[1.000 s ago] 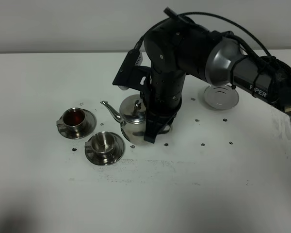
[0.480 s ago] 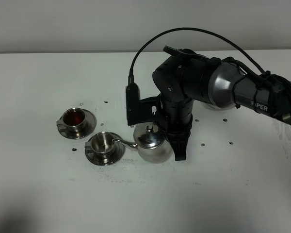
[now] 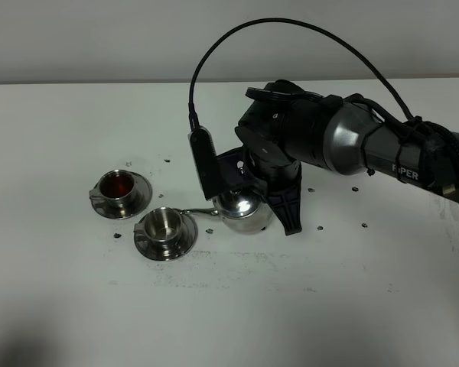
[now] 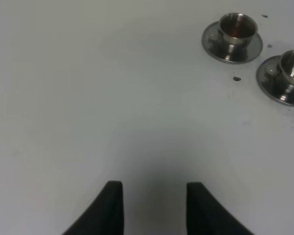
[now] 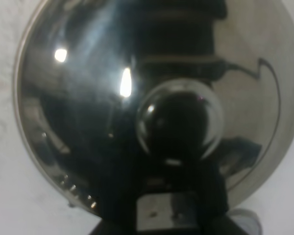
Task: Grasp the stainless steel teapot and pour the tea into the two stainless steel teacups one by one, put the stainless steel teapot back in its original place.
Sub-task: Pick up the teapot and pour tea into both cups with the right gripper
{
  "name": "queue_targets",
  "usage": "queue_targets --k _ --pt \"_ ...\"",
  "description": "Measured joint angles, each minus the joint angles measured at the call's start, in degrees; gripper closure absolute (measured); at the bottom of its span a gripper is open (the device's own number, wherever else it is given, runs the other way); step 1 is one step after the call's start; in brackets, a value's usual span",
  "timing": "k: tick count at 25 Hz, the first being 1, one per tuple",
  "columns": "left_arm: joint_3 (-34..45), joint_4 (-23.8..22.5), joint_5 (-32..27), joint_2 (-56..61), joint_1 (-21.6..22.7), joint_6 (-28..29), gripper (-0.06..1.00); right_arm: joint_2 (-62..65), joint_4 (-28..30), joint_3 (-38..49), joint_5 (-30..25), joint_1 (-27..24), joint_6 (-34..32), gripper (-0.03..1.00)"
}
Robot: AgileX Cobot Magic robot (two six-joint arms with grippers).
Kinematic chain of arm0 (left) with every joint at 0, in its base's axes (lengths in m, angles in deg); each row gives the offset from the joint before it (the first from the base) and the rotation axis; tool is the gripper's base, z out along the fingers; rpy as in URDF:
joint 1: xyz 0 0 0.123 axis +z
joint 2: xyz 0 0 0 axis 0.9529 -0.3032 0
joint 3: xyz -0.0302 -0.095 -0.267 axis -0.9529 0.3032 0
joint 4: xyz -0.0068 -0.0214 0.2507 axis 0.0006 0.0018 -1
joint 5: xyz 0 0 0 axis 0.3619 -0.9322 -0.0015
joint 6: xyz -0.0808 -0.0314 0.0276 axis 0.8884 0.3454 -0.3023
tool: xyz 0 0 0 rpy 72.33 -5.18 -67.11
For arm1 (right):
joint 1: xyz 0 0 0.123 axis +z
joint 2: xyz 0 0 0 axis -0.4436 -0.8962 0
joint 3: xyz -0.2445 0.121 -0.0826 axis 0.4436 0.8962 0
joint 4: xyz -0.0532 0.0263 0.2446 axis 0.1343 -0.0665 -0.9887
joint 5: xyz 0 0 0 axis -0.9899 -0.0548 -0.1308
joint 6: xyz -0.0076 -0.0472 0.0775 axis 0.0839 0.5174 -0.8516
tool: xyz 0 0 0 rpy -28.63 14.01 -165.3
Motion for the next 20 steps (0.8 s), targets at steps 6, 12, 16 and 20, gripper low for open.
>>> queue_targets --k 6,12,16,20 --pt "0.0 0.0 0.0 0.0 0.0 0.0 0.58 0.0 3.0 0.0 0.7 1.5 -0.1 0.79" --pt "0.0 0.0 0.0 0.0 0.0 0.0 0.58 0.0 5.3 -0.1 0.9 2.1 -0.4 0.79" --pt "0.0 0.0 0.0 0.0 0.0 0.0 0.58 0.0 7.2 -0.1 1.7 2.6 -1.5 0.79" --pt "0.0 0.0 0.0 0.0 0.0 0.0 0.58 0.0 8.0 -0.1 2.4 3.4 -1.6 0.79"
